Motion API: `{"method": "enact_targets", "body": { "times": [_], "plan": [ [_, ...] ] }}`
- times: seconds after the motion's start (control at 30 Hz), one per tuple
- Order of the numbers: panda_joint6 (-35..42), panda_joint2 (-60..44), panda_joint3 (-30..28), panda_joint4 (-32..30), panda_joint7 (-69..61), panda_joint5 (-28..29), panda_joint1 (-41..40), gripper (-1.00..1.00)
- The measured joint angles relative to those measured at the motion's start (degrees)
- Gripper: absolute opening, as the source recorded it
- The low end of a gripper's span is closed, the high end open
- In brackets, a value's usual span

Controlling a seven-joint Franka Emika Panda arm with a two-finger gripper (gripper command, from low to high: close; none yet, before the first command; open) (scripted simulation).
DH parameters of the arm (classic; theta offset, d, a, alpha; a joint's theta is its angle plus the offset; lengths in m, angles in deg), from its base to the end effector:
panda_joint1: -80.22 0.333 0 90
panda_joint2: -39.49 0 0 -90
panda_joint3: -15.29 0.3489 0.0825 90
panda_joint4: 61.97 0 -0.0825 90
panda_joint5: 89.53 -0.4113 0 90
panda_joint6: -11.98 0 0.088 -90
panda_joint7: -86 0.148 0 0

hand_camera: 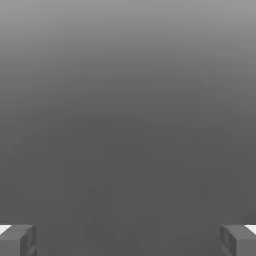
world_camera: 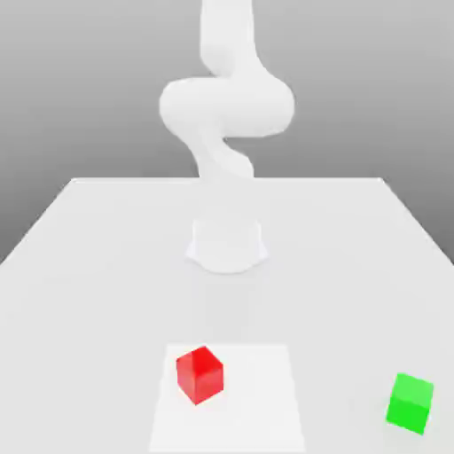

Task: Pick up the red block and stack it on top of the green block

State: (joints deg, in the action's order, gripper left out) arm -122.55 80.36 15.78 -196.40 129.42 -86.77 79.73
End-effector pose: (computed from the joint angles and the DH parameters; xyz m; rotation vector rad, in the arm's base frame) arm 0.4132 -0.0012 0.6536 -2.5733 0.9934 -0.9845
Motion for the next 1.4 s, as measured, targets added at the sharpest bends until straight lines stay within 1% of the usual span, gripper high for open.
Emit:
{"method": "enact_targets", "body": {
  "times": [0.1,0.23,0.33,0.43,0.53,0.67,0.77,0.87,0.9,1.13,1.33,1.4],
  "plan": [
    [-3.7,-7.0,0.0,-3.5,-3.5,3.5,-0.6,0.0],
    [-8.3,-15.6,-1.2,-7.9,-8.7,6.8,-0.9,0.0],
    [-11.7,-22.0,-2.5,-11.2,-13.4,8.0,-1.1,0.0],
    [-15.3,-28.2,-4.5,-14.5,-18.9,8.0,-0.5,0.0],
    [-19.1,-34.3,-6.0,-17.9,-26.1,5.7,0.0,0.0],
    [-24.2,-42.0,-6.0,-22.0,-38.2,-1.7,0.1,0.0],
    [-28.9,-47.7,-4.6,-21.9,-41.4,-4.7,-0.7,0.0],
    [-33.9,-53.6,-3.3,-21.1,-42.6,-6.2,-1.7,0.0],
    [-35.3,-55.2,-2.9,-20.9,-42.8,-6.4,-2.0,-1.0],
    [-35.4,-55.5,-2.8,-20.9,-42.7,-6.3,-2.1,-1.0],
    [-26.6,-45.1,-3.9,-22.4,-41.0,-3.9,-1.6,-1.0],
    [-24.3,-43.7,-3.2,-21.7,-38.3,-3.4,0.2,-1.0]
  ]
}}
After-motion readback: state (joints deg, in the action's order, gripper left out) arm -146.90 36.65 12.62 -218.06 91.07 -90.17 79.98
